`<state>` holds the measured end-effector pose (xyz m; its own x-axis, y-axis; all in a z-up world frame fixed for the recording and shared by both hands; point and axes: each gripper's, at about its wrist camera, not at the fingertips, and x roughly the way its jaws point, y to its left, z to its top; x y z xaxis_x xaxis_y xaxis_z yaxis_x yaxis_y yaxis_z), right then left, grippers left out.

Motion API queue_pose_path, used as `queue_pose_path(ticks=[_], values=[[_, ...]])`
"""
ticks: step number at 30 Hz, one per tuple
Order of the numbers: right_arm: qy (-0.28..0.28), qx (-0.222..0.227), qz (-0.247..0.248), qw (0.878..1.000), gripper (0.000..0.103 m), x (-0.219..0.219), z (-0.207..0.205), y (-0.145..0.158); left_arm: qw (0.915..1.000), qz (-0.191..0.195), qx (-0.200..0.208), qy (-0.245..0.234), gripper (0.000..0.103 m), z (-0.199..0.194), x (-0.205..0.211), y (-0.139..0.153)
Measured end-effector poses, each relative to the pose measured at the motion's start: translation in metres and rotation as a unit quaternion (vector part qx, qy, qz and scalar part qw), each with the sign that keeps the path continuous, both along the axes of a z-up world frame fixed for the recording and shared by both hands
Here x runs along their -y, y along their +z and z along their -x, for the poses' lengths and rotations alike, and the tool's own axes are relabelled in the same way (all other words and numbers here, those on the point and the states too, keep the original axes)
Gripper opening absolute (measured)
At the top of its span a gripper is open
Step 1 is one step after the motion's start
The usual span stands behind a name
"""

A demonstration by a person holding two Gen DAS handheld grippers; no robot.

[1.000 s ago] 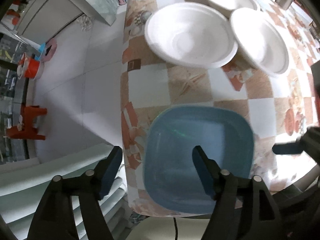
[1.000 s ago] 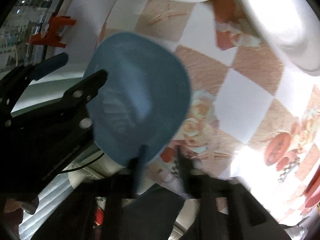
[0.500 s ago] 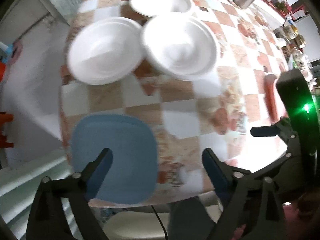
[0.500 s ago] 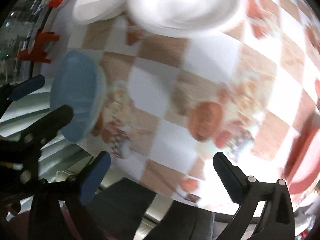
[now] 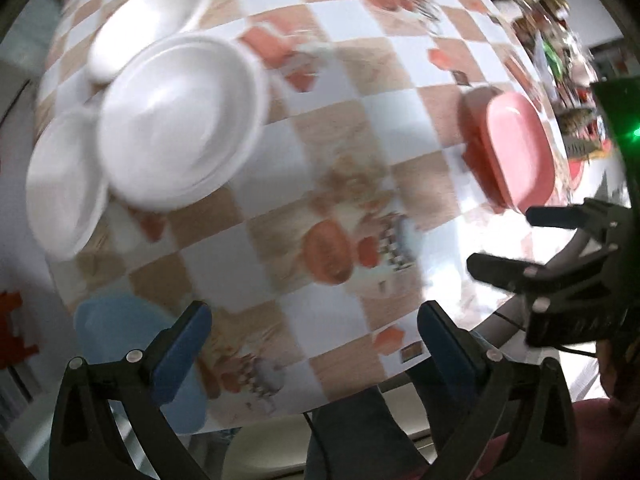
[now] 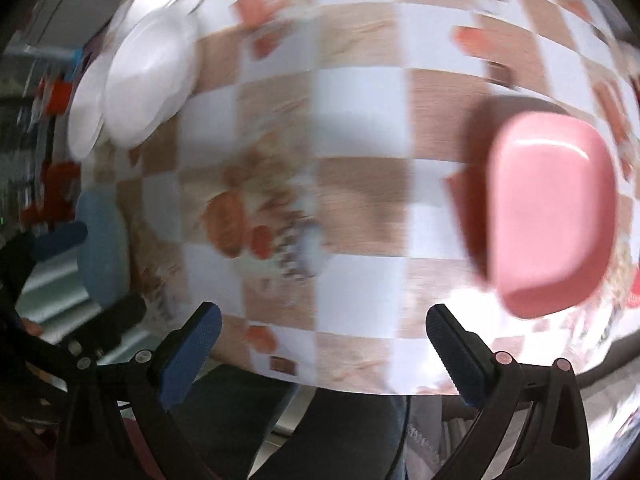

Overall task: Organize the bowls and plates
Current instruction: 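Move the left gripper to the pink square plate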

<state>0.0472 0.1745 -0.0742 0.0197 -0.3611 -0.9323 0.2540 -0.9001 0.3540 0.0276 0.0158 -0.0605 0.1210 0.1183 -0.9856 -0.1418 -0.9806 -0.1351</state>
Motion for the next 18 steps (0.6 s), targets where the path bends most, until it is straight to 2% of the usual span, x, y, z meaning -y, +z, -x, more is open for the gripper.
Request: queue_pose_path(ticks=[5, 9, 11, 18], values=[[-0.057, -0.001, -0.016, 0.998, 0.103, -0.054, 0.017, 0.001, 0.9995, -0.014, 0.008, -0.026, 0.103, 0.023, -0.043, -0.006], [-0.104, -0.003, -0.041, 0.994, 0.103, -0.106, 0.031, -0.004, 0.9991, -0.012, 0.01, -0.041, 0.103, 0.04, -0.079, -0.012], [-0.118, -0.005, -0.059, 0.991, 0.103, -0.118, 0.032, -0.006, 0.999, -0.006, 0.012, -0.043, 0.103, 0.048, -0.092, -0.019], [-0.123, -0.009, -0.116, 0.985, 0.103, -0.145, 0.054, -0.023, 0.9992, 0.012, 0.02, -0.032, 0.103, 0.068, -0.13, -0.041]])
